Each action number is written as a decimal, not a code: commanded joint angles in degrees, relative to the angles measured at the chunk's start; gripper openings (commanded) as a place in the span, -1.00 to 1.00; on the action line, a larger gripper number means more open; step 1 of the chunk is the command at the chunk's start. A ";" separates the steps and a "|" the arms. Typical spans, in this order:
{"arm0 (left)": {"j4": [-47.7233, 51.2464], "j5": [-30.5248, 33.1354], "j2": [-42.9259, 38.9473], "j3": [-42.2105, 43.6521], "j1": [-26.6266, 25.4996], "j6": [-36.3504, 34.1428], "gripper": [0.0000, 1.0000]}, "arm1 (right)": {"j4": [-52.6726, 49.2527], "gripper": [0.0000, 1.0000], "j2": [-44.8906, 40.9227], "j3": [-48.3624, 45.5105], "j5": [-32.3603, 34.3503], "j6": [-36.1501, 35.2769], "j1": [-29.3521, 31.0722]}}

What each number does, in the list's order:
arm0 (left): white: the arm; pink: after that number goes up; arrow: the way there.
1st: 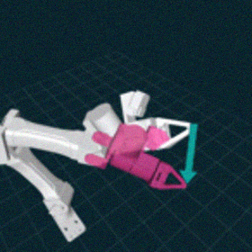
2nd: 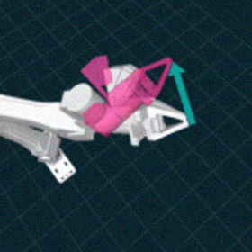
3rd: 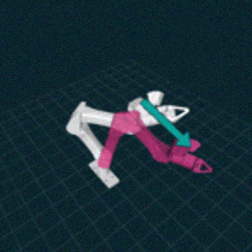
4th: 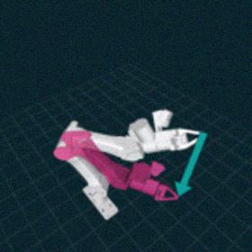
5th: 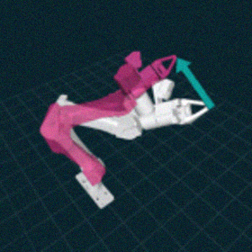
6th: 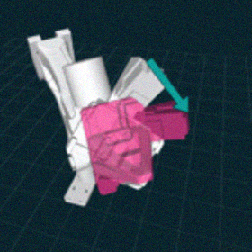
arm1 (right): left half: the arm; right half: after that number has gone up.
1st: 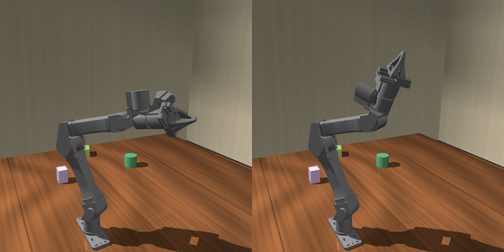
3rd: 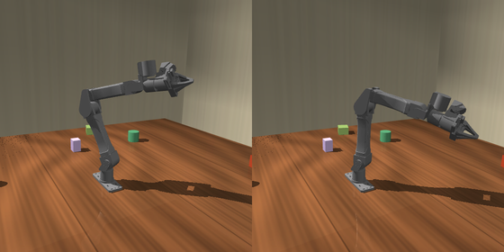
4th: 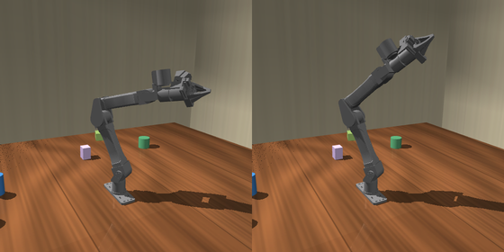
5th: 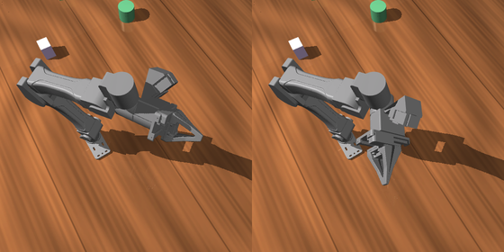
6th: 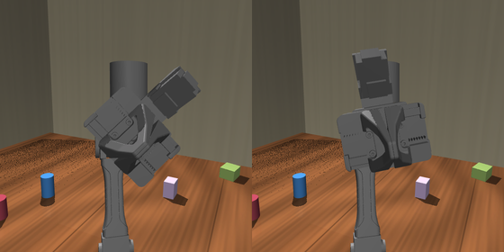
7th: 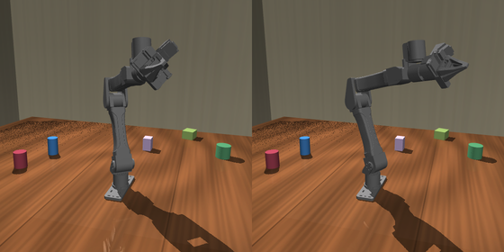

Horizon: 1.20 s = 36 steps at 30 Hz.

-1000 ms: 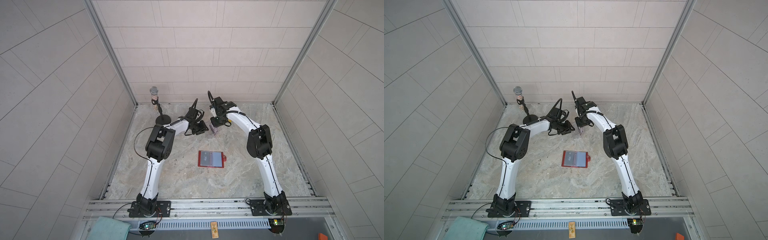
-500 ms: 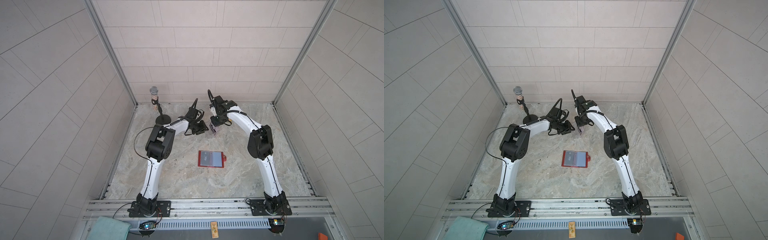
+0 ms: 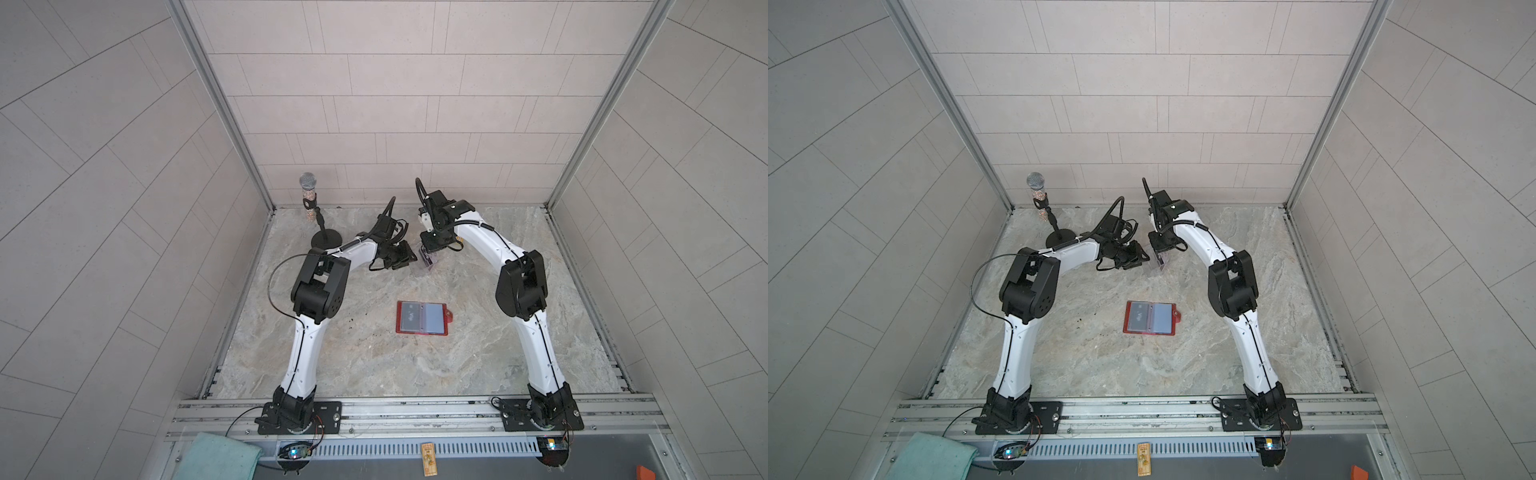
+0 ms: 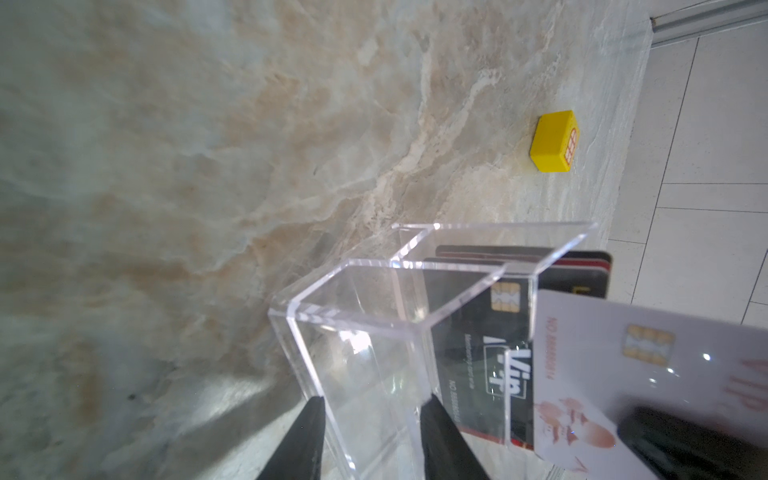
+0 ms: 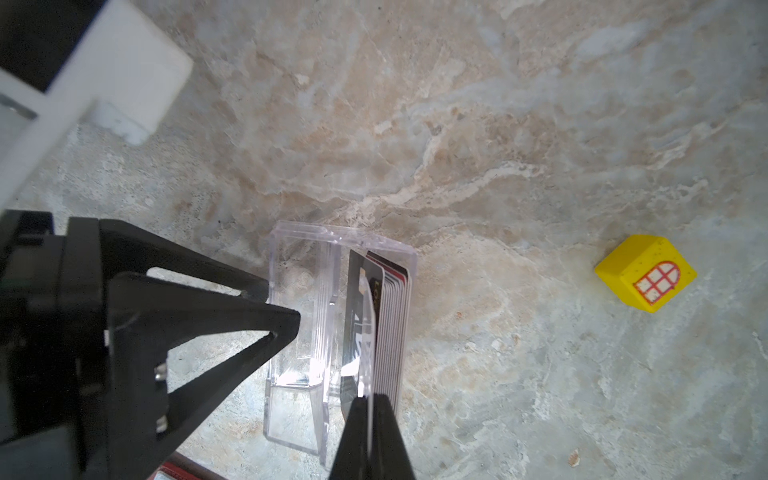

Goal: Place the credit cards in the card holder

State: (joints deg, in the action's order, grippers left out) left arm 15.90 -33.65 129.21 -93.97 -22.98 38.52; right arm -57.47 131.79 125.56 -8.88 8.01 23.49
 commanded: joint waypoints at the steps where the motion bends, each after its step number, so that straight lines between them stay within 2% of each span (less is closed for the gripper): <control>1: 5.01 0.32 -0.78 0.52 0.73 -0.99 -0.09 | -1.61 -1.00 -5.26 -0.75 -0.66 0.66 -2.20; 6: 5.00 -2.30 -2.78 -0.77 0.70 -1.72 0.13 | 2.33 -1.00 -10.58 -5.75 -7.42 2.80 -3.82; 10: 5.42 -2.34 -5.78 -1.08 0.74 -2.75 0.31 | 7.49 -1.00 -16.47 -13.74 -12.98 5.51 -5.56; 17: 6.68 -2.71 -11.62 1.22 0.72 -4.80 0.35 | 17.86 -1.00 -27.58 -30.46 -20.79 10.38 -8.60; 23: 7.10 -1.07 -19.94 9.91 0.68 -7.96 0.35 | 23.04 -1.00 -36.09 -43.21 -22.31 12.71 -9.24; 28: 5.38 -1.55 -27.31 19.84 0.56 -7.88 0.32 | 28.75 -1.00 -42.90 -54.24 -23.96 15.45 -9.42; 36: 1.40 1.74 -37.67 34.90 -0.65 -7.77 0.31 | 40.38 -1.00 -53.79 -71.35 -26.89 22.51 -9.09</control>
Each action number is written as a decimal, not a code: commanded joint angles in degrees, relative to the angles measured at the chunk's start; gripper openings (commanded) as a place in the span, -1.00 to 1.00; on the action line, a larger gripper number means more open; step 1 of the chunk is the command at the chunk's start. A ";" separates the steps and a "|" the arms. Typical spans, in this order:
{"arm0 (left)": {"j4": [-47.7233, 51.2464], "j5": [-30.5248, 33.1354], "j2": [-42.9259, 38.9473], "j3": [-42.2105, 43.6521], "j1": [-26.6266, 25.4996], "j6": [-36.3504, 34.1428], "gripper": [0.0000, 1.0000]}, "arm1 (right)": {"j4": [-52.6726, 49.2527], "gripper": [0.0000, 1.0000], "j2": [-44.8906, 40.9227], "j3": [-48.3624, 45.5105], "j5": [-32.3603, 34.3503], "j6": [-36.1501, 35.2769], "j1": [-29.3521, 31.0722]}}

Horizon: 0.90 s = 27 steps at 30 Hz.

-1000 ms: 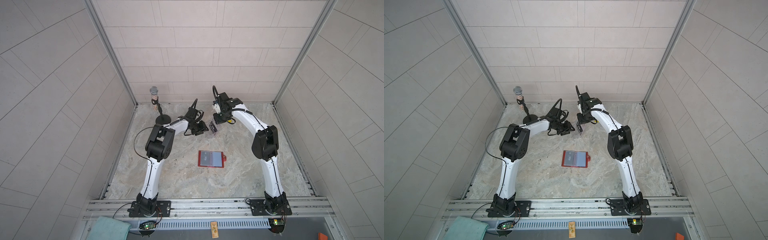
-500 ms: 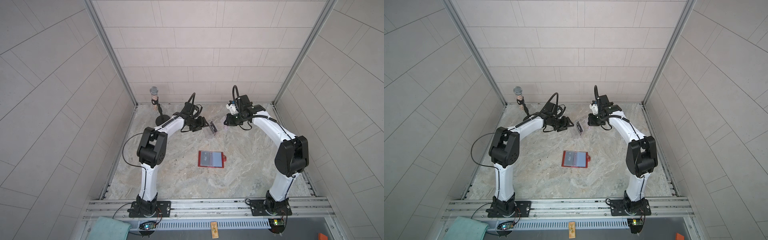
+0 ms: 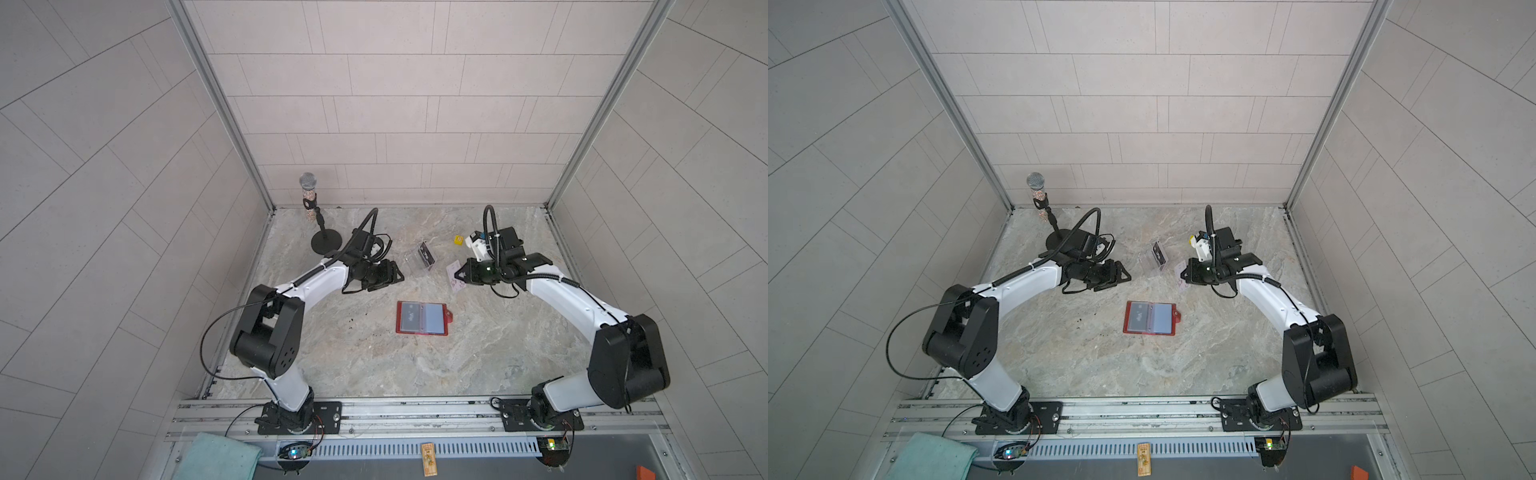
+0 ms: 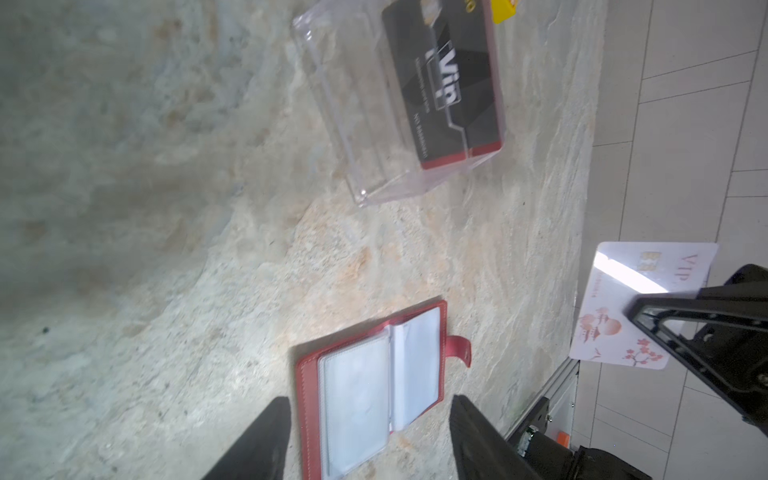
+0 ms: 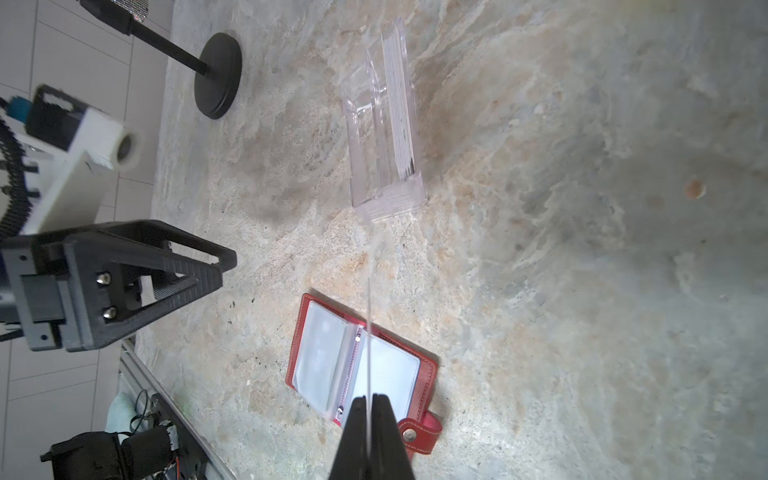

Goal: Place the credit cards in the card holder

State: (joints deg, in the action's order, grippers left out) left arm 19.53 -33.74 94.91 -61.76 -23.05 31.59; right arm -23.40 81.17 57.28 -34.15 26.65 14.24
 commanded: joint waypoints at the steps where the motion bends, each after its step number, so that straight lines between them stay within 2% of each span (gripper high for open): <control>1: -2.84 2.34 -4.41 4.08 -0.83 -0.76 0.31 | 7.40 -1.00 -4.42 -4.81 -1.58 4.75 0.39; 5: -6.34 4.94 -7.17 8.36 -2.07 -1.00 0.31 | 14.15 -1.00 -6.95 -11.15 -2.20 7.79 1.14; 10: -9.46 3.64 -6.51 10.85 -3.26 -0.33 0.28 | 18.22 -1.00 -6.37 -15.03 -4.06 11.64 1.98; 21: -12.40 3.56 -5.52 15.96 -6.04 0.41 0.18 | 27.94 -1.00 -5.25 -22.57 -1.62 18.11 7.91; 27: -18.39 1.83 -3.93 19.32 -7.25 3.51 0.17 | 34.14 -1.00 -2.53 -25.39 -0.28 21.18 11.39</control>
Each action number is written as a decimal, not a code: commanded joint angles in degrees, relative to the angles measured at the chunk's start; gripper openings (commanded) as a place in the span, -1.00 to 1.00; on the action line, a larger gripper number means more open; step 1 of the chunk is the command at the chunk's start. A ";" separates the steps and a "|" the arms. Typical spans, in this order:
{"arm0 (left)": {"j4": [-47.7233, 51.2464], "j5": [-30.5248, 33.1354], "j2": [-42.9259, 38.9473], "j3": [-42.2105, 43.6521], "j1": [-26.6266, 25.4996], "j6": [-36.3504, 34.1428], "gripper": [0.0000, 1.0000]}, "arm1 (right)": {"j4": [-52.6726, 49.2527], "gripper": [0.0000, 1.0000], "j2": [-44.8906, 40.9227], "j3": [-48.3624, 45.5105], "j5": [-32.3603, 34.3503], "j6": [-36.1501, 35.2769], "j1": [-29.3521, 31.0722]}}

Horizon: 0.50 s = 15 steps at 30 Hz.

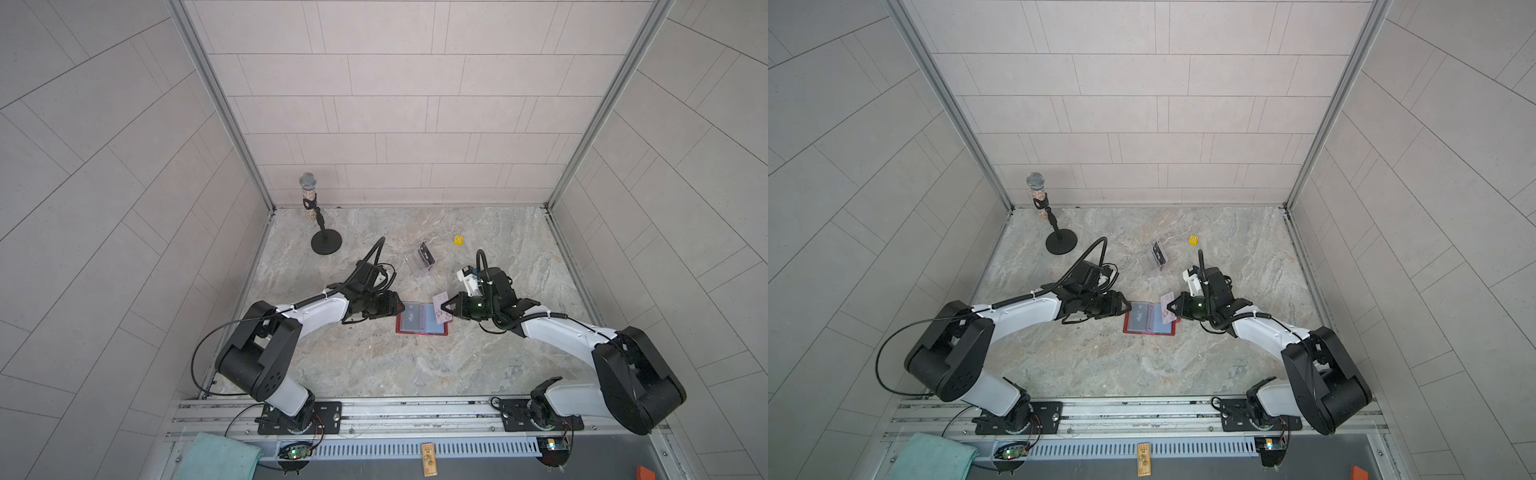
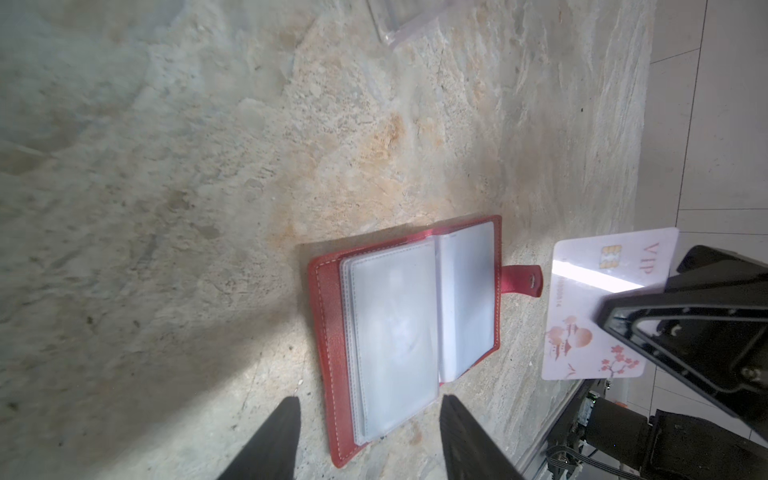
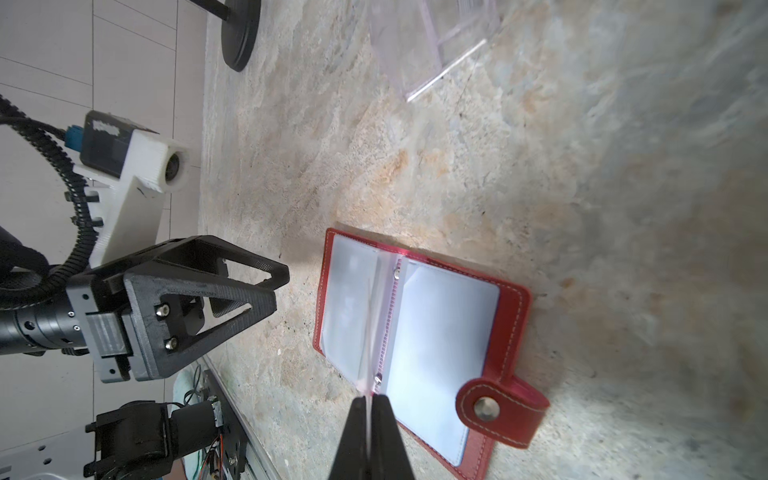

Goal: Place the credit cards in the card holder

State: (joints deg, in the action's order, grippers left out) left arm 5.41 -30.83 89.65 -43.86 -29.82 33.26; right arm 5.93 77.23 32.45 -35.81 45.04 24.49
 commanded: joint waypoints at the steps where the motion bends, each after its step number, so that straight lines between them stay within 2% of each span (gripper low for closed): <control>1: -5.28 -1.22 1.73 1.93 -0.47 2.67 0.15 | 6.02 -1.00 2.32 -0.69 1.15 3.30 1.51; 5: -7.37 -1.19 2.37 3.54 -0.76 3.92 0.12 | 12.67 -1.00 5.73 -2.03 -0.65 6.67 2.54; 15: -11.18 -2.40 4.53 5.28 -0.94 5.90 0.00 | 14.29 -1.00 10.31 -1.64 -1.34 6.28 4.07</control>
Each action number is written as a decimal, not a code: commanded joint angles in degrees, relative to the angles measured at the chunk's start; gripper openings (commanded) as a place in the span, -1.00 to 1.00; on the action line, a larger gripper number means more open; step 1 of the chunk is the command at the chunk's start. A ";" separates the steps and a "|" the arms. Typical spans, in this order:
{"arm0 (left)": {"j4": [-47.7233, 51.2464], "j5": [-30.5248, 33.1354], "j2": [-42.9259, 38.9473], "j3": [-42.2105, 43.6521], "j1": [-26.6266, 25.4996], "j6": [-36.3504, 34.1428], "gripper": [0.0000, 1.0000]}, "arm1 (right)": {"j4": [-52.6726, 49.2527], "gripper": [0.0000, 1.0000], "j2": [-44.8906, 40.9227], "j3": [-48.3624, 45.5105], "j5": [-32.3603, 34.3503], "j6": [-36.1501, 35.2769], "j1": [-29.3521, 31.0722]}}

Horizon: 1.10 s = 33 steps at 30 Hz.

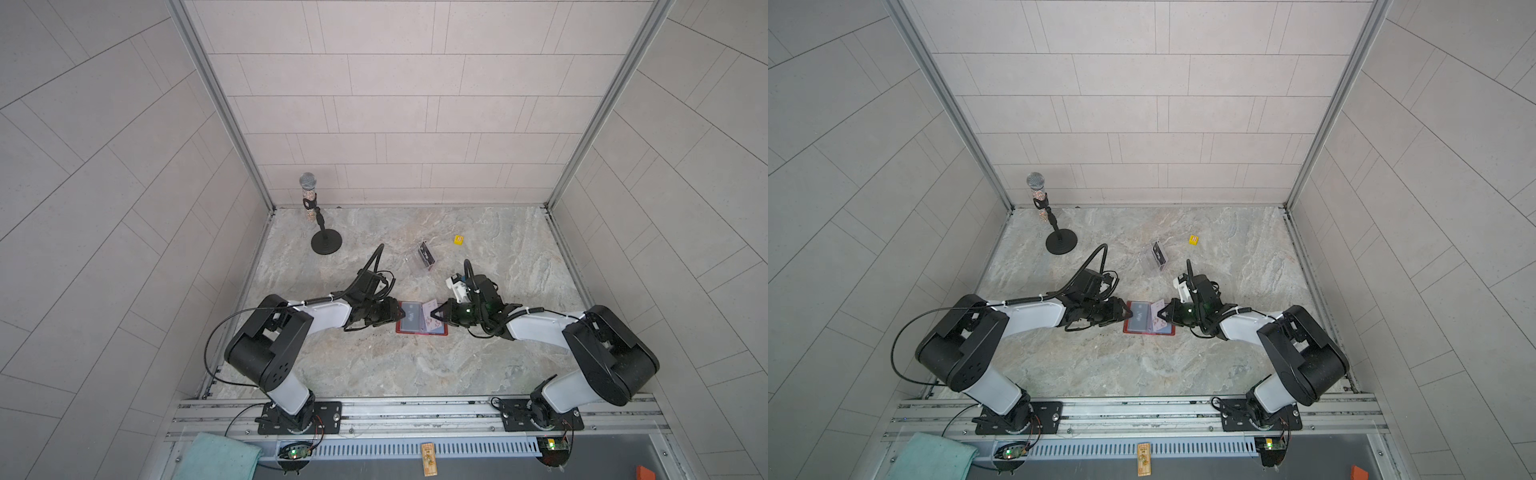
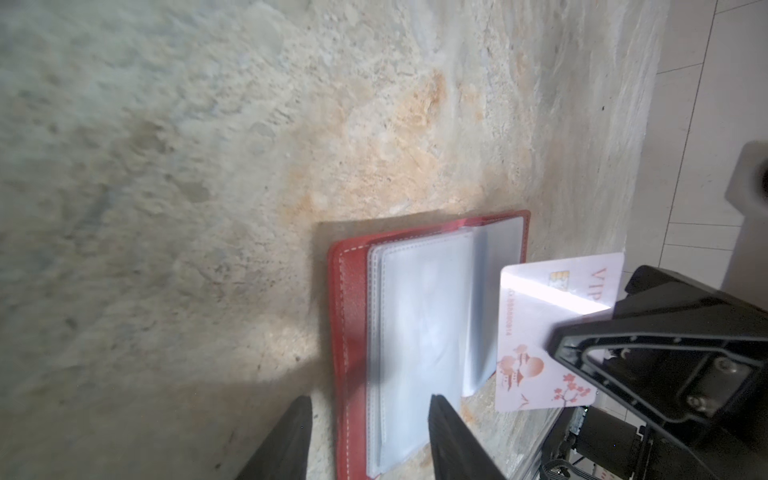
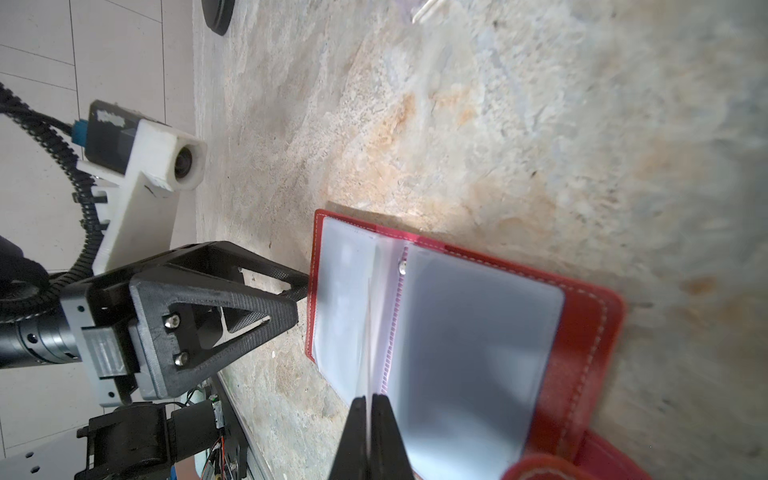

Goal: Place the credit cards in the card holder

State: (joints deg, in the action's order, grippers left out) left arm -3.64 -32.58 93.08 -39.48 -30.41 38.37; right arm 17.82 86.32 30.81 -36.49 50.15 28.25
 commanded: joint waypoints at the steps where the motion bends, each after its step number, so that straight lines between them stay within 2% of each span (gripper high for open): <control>1: -2.09 -0.69 1.28 0.91 -0.33 0.74 -0.02 | 2.82 -1.00 1.54 -0.04 -0.90 1.27 0.34; 25: -1.61 -0.56 1.34 2.11 -0.86 1.09 -0.23 | 8.08 -1.00 7.00 0.48 -2.80 3.54 0.53; 33: -1.59 -0.34 0.91 3.05 -1.18 1.23 -0.36 | 9.66 -1.00 8.68 0.92 -3.06 4.42 0.62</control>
State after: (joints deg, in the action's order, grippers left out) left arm -6.46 -33.26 93.86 -37.82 -31.07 39.62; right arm 26.39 94.02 30.87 -39.44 53.25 28.51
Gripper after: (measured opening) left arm 0.323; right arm 0.047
